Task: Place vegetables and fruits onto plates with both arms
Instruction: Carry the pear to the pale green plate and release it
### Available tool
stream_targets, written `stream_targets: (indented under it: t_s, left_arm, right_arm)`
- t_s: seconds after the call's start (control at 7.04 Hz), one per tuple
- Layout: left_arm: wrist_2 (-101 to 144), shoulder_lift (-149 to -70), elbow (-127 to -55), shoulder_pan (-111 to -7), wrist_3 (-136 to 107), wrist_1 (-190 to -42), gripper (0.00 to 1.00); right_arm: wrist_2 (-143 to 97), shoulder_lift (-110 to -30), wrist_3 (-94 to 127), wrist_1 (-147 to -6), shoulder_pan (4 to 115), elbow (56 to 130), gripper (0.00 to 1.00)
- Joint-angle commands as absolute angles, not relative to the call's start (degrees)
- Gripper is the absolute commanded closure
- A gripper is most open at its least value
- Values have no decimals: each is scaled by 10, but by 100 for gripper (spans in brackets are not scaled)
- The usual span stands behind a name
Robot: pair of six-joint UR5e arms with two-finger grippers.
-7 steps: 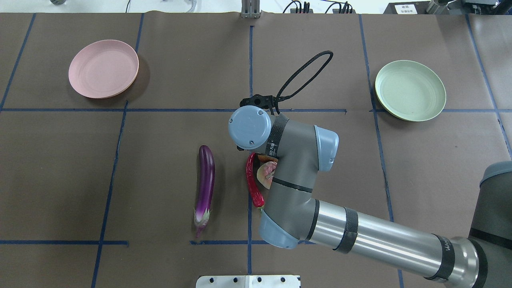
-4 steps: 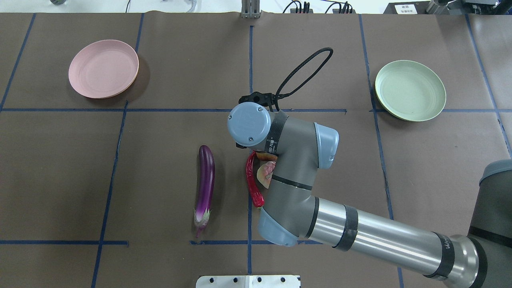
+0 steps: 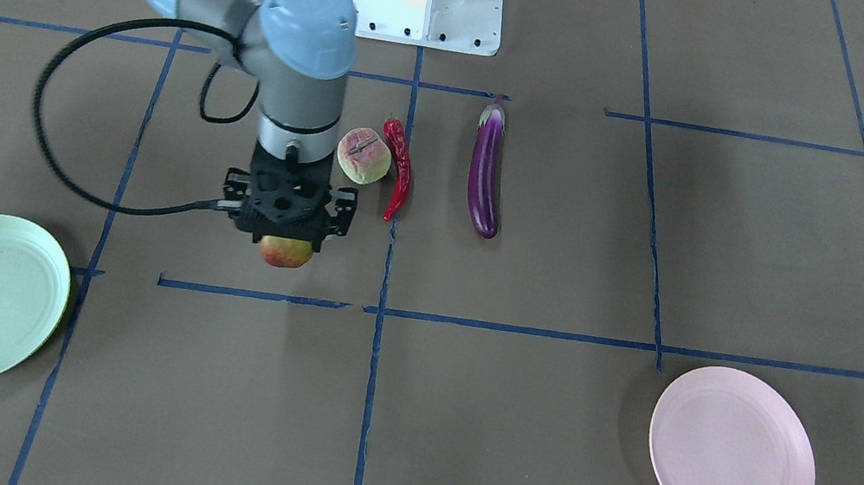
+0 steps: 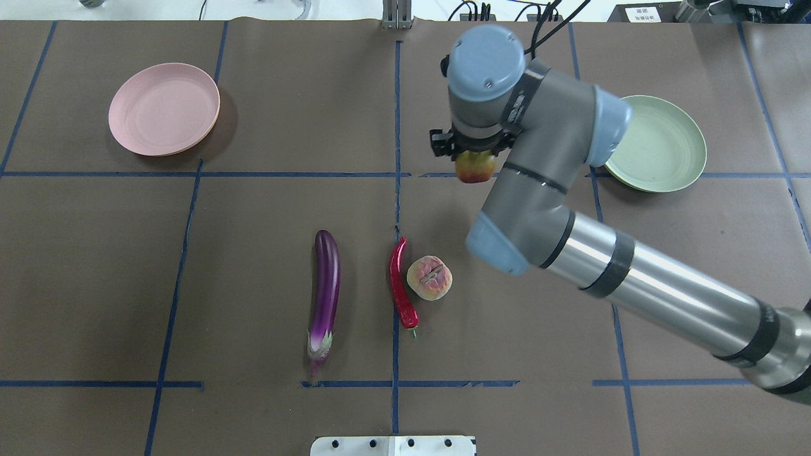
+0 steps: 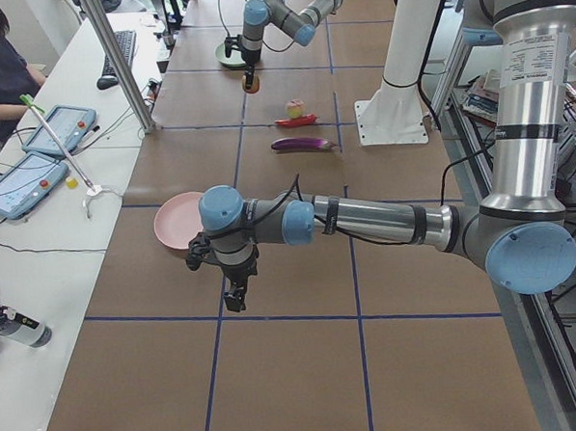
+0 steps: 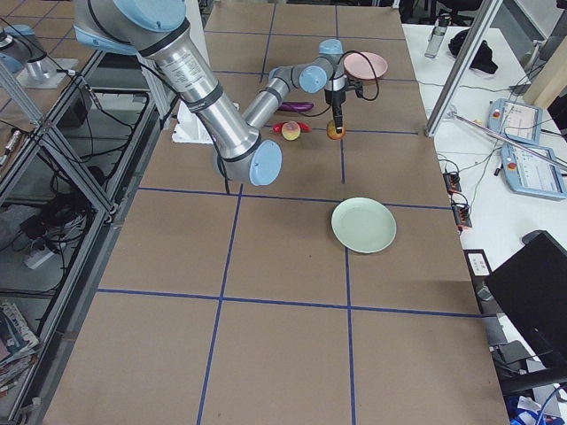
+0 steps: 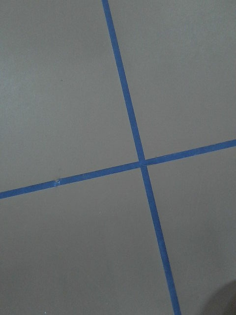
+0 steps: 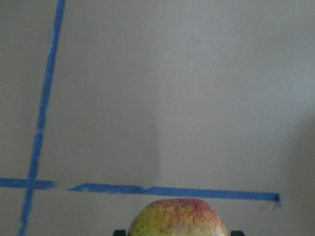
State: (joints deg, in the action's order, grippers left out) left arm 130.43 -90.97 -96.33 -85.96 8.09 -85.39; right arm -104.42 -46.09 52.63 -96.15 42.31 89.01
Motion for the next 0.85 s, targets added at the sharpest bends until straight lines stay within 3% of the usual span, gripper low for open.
stream_targets:
  t_s: [0.0,0.28,0.71]
  left_arm:
    - [1304,-910,-964,-860,81,-854,0]
    - [1304,-910,-964,-860,81,-854,0]
    - [1304,-910,-964,-860,81,-854,0]
  right_arm:
    - [-1157,-552,346,-954,553,945,96]
    - [-1255,-695,171,-873,661,967,96]
    - [-1280,-749,152,-717,683,879,96]
